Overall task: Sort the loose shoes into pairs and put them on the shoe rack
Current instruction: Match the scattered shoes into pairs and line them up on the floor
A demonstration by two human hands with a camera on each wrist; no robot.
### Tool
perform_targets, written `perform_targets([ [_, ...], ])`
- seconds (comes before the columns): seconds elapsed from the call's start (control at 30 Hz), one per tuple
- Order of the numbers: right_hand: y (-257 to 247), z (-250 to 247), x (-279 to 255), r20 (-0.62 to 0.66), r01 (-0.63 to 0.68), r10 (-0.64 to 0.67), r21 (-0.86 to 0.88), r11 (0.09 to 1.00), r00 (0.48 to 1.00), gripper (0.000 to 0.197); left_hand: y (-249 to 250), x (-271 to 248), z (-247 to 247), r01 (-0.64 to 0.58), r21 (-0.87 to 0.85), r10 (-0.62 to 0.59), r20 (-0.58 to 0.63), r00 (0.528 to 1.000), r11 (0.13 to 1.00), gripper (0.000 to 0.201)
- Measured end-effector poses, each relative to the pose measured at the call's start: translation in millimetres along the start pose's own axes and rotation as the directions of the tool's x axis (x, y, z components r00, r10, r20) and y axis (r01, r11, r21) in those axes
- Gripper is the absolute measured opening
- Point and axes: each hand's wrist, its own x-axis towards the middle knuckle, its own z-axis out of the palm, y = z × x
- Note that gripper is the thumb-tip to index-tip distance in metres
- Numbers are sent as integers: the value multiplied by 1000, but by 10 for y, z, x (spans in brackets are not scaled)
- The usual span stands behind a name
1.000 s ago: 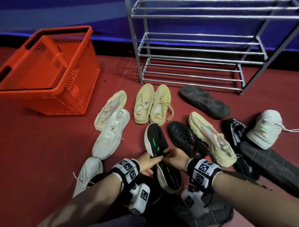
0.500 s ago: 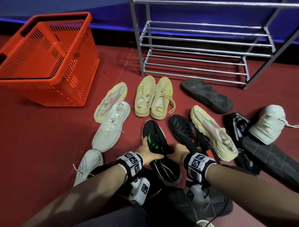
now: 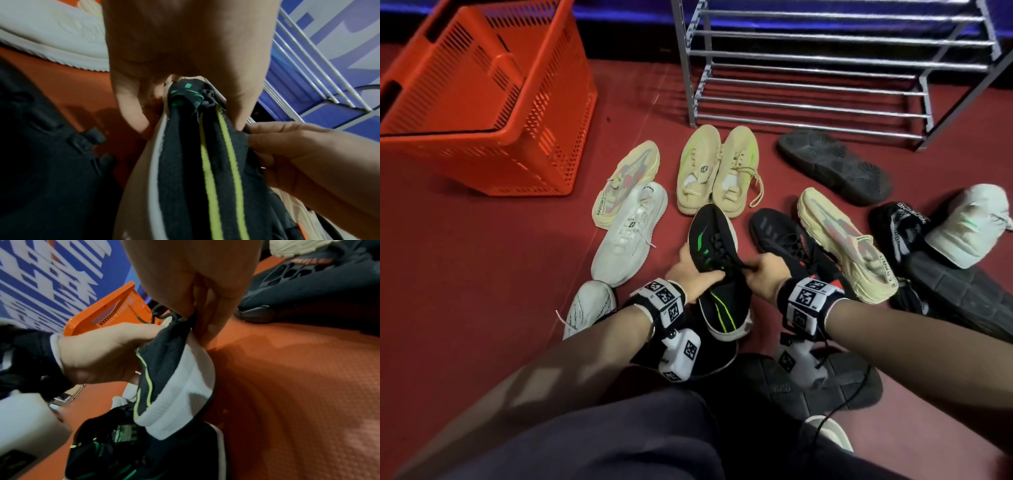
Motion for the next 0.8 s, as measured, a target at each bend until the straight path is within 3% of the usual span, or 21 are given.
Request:
perform_targets([
  [0.1,-59,6,-42,-9,36,-36,74,997,999,25,14,-3,-89,12,42,-13,14,1000,999,124],
  [0.3,-67,-18,-80,-29,25,-21,171,985,999,27,12,9,-65,-24,109,29,-49,998,994,119],
  [0.5,138,-75,-172,-14,-42,45,171,984,999,24,129,-51,16,-89,206,85,25,996,975,96],
  [0.63,250,-170,-224,-80,-84,105,229,970,991,22,355,-136,151,-84,351,105,-39,994,933,78],
  [0.8,437,-386,-415,-134,-73,115,283,956,984,25,724,-216,332,-147,440,156,16,988,886,91],
])
